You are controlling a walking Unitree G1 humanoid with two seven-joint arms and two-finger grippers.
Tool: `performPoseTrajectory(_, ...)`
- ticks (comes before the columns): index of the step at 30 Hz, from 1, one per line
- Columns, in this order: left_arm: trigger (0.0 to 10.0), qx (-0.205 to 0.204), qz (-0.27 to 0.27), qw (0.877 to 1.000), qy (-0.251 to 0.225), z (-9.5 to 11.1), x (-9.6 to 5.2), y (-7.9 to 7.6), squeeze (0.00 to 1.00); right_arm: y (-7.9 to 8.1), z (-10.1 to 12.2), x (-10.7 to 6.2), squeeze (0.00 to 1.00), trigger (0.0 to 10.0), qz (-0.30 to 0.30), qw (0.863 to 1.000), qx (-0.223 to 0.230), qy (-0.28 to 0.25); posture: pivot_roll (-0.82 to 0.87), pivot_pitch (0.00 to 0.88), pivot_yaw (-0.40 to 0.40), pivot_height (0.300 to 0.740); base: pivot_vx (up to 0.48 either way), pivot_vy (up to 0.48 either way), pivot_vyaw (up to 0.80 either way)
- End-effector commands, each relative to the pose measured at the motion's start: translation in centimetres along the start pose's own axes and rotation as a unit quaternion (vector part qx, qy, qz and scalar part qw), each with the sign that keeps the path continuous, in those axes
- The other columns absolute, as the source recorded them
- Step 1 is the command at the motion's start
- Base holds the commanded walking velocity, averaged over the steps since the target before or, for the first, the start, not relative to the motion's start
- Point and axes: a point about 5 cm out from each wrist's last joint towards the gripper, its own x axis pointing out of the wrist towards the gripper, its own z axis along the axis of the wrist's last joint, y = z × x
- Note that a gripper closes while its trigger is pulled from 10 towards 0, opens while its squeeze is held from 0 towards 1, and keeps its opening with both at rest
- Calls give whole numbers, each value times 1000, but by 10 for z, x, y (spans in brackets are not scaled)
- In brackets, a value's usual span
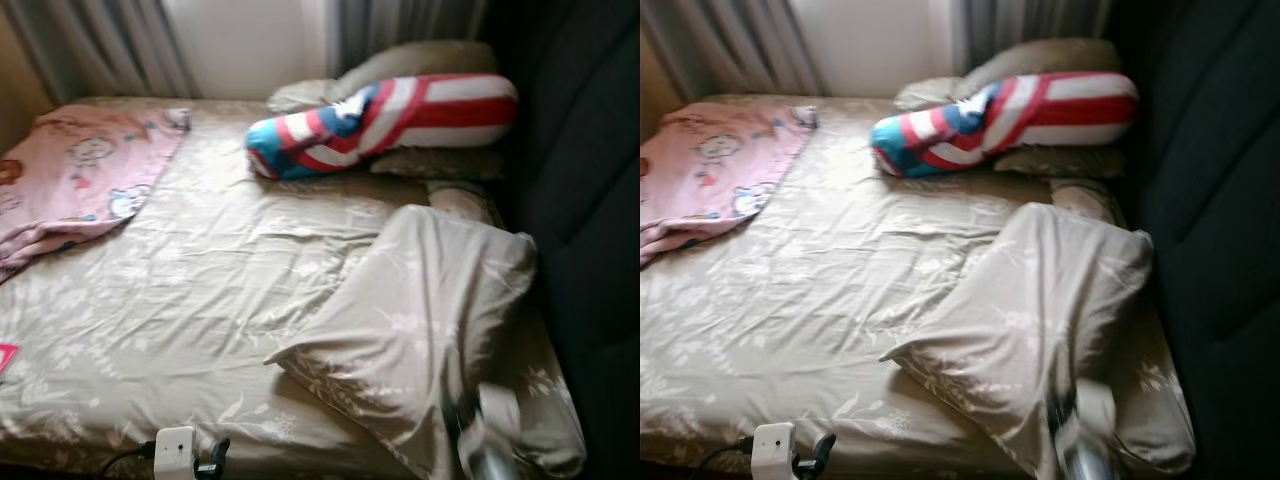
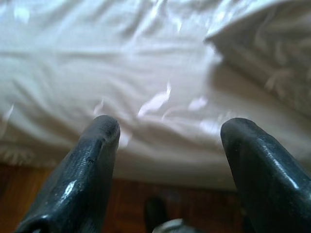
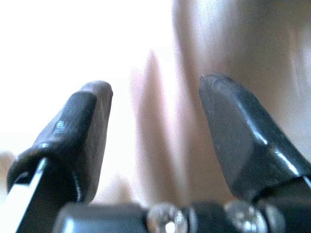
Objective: Clean up the room
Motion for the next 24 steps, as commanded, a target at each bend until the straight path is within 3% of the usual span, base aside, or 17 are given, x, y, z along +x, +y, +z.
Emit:
performPoseTrajectory(1,10000,-4,6,1000,9,-10,-10,8,0,-4,-20,-9,1000,10000,-14,999,11,36,1,127,21,740,0,0,0)
performPoseTrajectory(4,10000,-4,3,1000,5,-10,-12,9,0,-3,-19,-8,1000,10000,-13,999,14,35,-1,130,24,740,0,0,0)
performPoseTrajectory(5,10000,8,-5,1000,-28,15,8,-2,0,-2,-18,-7,1000,10000,-13,999,14,35,-1,131,26,740,0,0,0)
performPoseTrajectory(6,10000,19,-15,997,-80,57,32,-22,0,-2,-17,-6,1000,10000,-13,999,12,38,-2,131,28,740,0,0,0)
performPoseTrajectory(9,10000,20,-19,995,-95,68,36,-27,0,-3,-18,-5,925,10000,-20,999,5,49,-2,129,27,740,0,0,0)
performPoseTrajectory(10,10000,13,-24,993,-118,71,35,-28,0,-5,-19,-6,0,10000,-27,998,-3,59,-2,129,27,740,0,0,0)
performPoseTrajectory(18,10000,13,-31,990,-135,72,27,-26,0,-12,-30,-10,0,10000,-57,993,40,91,36,153,40,740,0,0,0)
performPoseTrajectory(19,10000,15,-29,991,-133,73,25,-24,0,-13,-31,-10,282,10000,-62,993,42,95,37,159,45,740,0,0,0)
performPoseTrajectory(20,10000,15,-29,990,-135,74,24,-23,0,-14,-31,-10,820,10000,-65,993,40,96,37,164,47,740,0,0,0)
performPoseTrajectory(21,10000,15,-29,990,-136,74,24,-23,0,-14,-31,-11,820,10000,-66,992,38,96,37,164,47,740,0,0,0)
performPoseTrajectory(22,10000,15,-29,990,-137,75,24,-22,0,-14,-31,-11,1000,10000,-67,992,40,95,36,169,50,740,0,0,0)
performPoseTrajectory(24,10000,14,-30,989,-141,78,25,-22,0,-14,-31,-10,1000,10000,-64,993,36,94,37,177,53,740,0,0,0)
